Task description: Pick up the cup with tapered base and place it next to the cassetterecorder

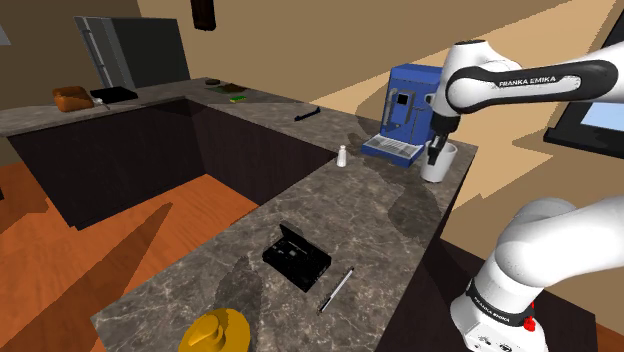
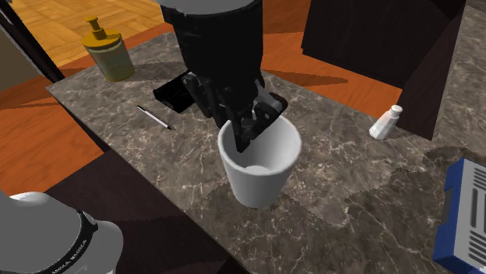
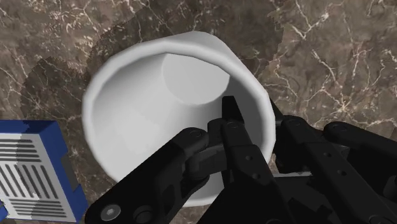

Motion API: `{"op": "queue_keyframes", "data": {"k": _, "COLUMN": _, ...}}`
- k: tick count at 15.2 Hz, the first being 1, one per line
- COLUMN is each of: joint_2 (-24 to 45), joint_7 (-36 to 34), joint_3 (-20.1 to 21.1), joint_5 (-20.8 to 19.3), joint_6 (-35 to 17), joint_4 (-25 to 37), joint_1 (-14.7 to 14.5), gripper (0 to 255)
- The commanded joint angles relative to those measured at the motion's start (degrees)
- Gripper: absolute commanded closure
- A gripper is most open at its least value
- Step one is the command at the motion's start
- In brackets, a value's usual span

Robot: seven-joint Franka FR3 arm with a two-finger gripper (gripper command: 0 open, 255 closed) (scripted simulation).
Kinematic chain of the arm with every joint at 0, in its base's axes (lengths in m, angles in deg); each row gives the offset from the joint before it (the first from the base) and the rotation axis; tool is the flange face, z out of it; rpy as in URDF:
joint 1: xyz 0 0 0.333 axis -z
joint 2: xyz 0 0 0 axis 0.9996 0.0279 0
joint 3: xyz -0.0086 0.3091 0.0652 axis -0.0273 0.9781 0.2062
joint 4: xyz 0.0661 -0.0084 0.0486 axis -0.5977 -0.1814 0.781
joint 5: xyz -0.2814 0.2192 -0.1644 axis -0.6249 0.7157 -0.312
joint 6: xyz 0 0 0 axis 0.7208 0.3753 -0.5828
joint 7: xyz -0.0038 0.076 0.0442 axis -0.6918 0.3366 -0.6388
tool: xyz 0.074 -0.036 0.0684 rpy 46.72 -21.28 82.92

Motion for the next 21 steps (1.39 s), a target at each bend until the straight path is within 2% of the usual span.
{"op": "queue_keyframes", "data": {"k": 1, "joint_2": -0.2, "joint_7": 0.1, "joint_3": 0.4, "joint_5": 0.4, "joint_6": 1.6, "joint_4": 1.4, "joint_1": -0.2, "gripper": 255}}
{"op": "queue_keyframes", "data": {"k": 2, "joint_2": -0.2, "joint_7": 0.2, "joint_3": 0.5, "joint_5": 0.4, "joint_6": 1.9, "joint_4": 1.7, "joint_1": -0.2, "gripper": 255}}
{"op": "queue_keyframes", "data": {"k": 11, "joint_2": 7.7, "joint_7": -11.5, "joint_3": 9.8, "joint_5": 7.5, "joint_6": 0.0, "joint_4": 5.6, "joint_1": -6.9, "gripper": 255}}
{"op": "queue_keyframes", "data": {"k": 21, "joint_2": 21.2, "joint_7": -22.7, "joint_3": 18.3, "joint_5": 12.7, "joint_6": -1.5, "joint_4": 16.3, "joint_1": -12.6, "gripper": 255}}
